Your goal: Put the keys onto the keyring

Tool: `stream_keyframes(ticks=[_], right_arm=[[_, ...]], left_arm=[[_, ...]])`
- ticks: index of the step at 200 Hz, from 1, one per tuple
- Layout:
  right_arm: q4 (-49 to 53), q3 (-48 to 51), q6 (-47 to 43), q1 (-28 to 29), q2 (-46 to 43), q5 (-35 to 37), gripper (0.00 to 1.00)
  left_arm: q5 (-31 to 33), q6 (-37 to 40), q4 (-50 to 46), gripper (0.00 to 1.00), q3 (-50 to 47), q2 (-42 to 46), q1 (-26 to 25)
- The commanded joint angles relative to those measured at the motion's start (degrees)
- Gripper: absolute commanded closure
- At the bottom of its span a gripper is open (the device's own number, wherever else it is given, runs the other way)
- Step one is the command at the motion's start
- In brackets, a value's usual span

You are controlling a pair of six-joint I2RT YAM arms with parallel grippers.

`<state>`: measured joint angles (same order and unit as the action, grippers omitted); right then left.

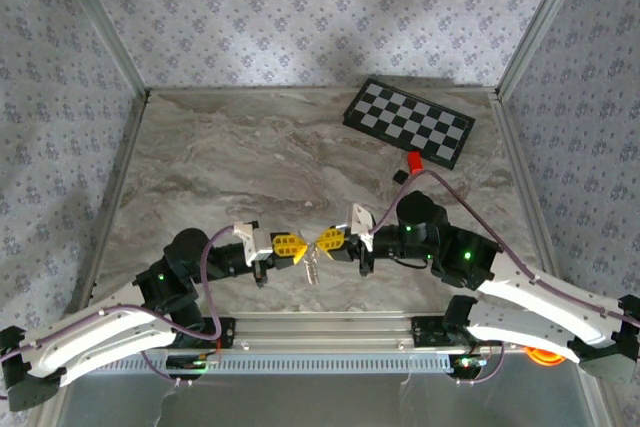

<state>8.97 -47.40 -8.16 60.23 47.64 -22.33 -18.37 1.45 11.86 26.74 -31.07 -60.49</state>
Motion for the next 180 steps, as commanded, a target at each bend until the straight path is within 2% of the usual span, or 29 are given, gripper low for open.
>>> stream_keyframes(ticks=[1, 180], right_arm=[[1.2, 0.4, 1.1, -0.2, -1.4, 0.3, 1.0], [-1.1, 0.3, 1.0, -0.4, 0.0, -1.5, 1.0]], left_arm=[[1.0, -0.3, 3.4, 1.0, -0.1, 0.9, -0.2], [0.6, -0.2, 3.5, 1.0, 0.6, 0.0, -0.3]])
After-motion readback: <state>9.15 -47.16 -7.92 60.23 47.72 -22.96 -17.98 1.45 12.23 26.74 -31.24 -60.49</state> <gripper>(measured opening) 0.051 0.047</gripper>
